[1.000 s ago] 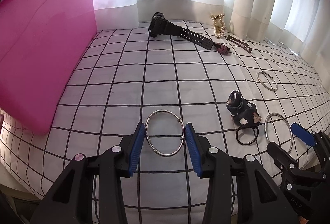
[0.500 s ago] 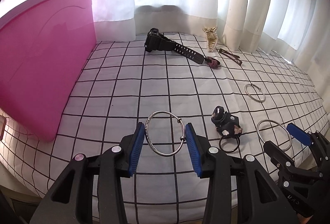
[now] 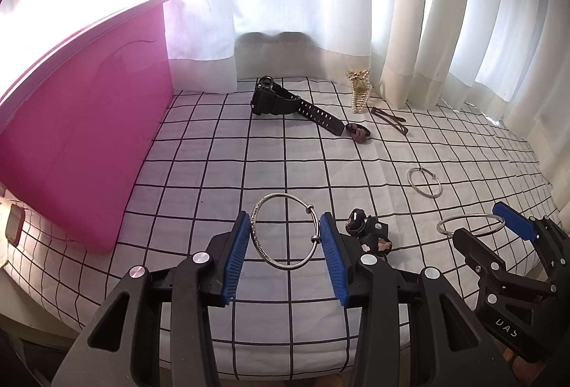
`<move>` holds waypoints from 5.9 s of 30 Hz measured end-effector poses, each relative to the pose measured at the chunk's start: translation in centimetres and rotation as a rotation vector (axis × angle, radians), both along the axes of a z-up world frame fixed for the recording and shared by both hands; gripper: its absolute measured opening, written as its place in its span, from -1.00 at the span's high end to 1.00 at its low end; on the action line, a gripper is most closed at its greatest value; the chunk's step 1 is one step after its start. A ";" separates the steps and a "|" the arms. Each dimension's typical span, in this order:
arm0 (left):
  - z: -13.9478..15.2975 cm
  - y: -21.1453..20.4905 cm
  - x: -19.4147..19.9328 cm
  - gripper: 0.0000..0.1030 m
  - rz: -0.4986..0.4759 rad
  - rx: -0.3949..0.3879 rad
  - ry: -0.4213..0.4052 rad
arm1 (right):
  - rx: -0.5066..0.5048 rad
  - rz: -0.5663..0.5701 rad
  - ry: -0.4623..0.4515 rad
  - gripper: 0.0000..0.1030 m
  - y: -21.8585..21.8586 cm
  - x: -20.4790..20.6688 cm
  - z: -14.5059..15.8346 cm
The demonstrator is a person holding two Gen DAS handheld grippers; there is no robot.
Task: Organize jewelry
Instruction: 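Grasp the silver bangle with the left tool while the right tool grasps the large ring, then lift both rings and carry them over the pink tub, then open both tools to drop the bangle and ring into the tub, then move both tools back over the table toward the remaining jewelry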
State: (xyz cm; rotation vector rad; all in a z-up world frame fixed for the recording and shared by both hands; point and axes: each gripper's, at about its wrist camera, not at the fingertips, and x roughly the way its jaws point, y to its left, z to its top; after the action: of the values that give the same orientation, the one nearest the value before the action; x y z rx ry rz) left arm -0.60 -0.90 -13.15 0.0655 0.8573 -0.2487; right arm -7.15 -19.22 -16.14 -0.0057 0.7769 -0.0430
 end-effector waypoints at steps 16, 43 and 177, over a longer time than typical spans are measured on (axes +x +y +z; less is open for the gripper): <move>8.8 1.2 -1.7 0.22 0.101 -0.009 -0.079 | -0.008 0.115 -0.074 -0.34 0.4 0.5 8.3; 18.2 16.5 3.7 0.23 0.376 -0.016 -0.168 | 0.032 0.478 -0.229 -0.34 16.0 12.0 20.3; -3.2 -8.1 -1.8 -0.88 0.444 0.023 0.163 | 0.095 0.445 0.198 -0.47 -9.8 7.3 -2.1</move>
State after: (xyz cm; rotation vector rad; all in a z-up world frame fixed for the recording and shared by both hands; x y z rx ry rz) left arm -2.37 -9.04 -16.36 -0.1258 1.0128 0.1750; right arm 0.19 -29.04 -18.22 -0.0939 0.9597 0.4221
